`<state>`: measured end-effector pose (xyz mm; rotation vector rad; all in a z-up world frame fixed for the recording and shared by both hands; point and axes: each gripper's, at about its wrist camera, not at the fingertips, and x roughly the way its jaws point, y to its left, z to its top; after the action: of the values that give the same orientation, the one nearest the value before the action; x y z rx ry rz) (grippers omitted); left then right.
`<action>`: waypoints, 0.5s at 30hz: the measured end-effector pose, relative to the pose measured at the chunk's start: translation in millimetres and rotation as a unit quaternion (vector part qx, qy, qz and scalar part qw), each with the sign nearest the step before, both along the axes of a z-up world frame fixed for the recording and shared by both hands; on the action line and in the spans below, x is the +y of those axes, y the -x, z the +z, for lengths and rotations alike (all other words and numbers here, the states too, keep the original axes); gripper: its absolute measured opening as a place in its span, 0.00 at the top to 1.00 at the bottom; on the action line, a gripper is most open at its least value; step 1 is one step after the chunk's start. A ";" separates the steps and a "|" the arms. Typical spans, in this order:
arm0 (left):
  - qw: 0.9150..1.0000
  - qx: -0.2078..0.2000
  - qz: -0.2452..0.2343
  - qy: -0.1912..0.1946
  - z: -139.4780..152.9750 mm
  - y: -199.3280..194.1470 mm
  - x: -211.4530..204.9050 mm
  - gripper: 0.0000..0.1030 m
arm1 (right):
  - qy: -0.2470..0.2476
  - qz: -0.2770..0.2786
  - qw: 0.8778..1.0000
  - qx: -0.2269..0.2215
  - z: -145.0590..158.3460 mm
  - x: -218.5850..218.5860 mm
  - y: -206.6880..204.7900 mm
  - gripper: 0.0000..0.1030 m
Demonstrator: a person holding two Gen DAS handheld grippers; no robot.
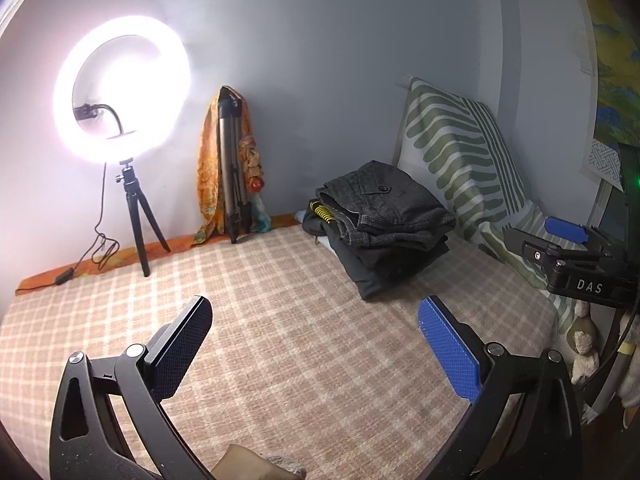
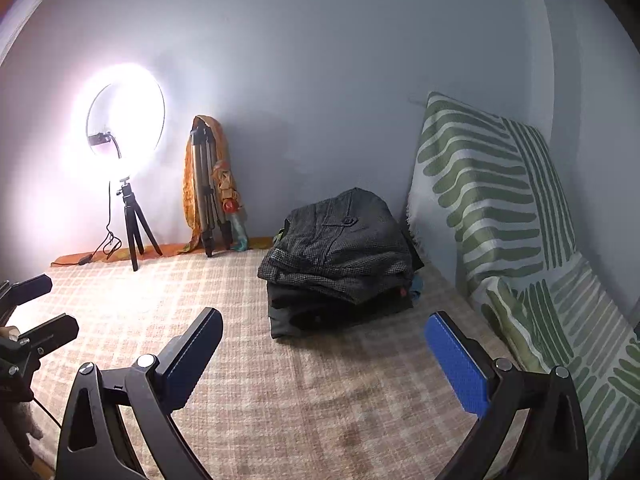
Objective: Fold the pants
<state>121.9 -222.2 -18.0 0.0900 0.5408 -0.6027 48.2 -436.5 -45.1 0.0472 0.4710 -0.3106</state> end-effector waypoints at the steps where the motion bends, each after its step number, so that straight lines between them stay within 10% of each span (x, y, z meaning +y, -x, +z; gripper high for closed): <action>1: 1.000 0.001 0.000 0.002 0.5 0.0 0.3 0.00 | -0.002 0.000 1.000 0.001 0.2 0.3 0.3 0.00; 15: 1.000 -0.001 -0.011 0.003 3.2 2.7 1.0 0.00 | -0.017 -0.006 1.000 0.001 -3.7 1.6 6.1 0.00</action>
<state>119.2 -221.2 -14.7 0.0920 0.5362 -0.6259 42.1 -434.8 -48.8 0.0821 0.4781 -0.3147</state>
